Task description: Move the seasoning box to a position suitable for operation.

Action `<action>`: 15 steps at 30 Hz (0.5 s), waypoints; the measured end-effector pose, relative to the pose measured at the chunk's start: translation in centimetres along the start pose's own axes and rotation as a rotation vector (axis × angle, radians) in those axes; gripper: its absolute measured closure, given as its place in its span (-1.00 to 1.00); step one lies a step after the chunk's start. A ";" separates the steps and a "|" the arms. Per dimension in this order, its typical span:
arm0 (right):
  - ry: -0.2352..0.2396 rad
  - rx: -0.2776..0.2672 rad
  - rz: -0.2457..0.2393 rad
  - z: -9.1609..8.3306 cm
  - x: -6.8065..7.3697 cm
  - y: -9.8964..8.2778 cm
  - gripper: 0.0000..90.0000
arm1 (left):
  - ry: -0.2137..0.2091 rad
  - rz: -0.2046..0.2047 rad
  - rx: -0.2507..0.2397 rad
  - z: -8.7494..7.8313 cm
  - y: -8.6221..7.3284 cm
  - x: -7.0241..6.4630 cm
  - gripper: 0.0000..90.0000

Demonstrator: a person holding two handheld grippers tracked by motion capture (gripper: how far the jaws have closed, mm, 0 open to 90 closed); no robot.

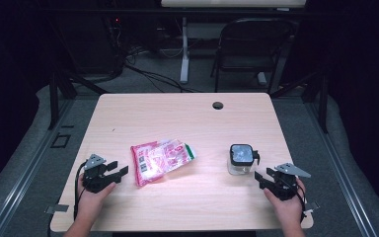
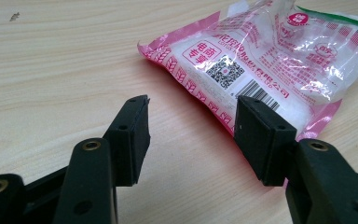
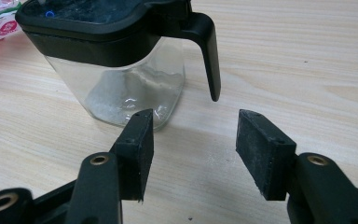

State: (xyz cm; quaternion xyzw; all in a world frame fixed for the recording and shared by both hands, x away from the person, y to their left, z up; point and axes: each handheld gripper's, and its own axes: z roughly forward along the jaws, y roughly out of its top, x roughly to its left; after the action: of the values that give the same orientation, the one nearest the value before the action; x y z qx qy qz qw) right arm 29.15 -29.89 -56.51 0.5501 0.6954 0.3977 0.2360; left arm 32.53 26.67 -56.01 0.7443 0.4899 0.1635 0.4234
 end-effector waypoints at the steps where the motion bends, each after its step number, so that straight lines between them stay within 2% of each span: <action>1: -0.003 0.000 -0.001 0.0 0.0 0.0 0.03 | 0.000 0.000 -0.001 0.0 0.0 0.0 0.01; 8: -0.009 0.007 -0.006 0.0 0.1 0.0 0.03 | -0.001 -0.001 -0.008 -0.1 0.0 -0.1 0.01; 15: -0.058 -0.004 -0.022 -0.2 0.2 0.8 0.09 | -0.005 0.002 -0.026 -0.5 0.0 -0.2 0.01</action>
State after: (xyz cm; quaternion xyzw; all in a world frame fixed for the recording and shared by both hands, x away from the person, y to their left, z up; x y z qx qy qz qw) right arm 29.40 -29.73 -55.72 0.5534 0.6933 0.3803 0.2615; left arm 32.11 26.75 -55.69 0.7395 0.4861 0.1685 0.4342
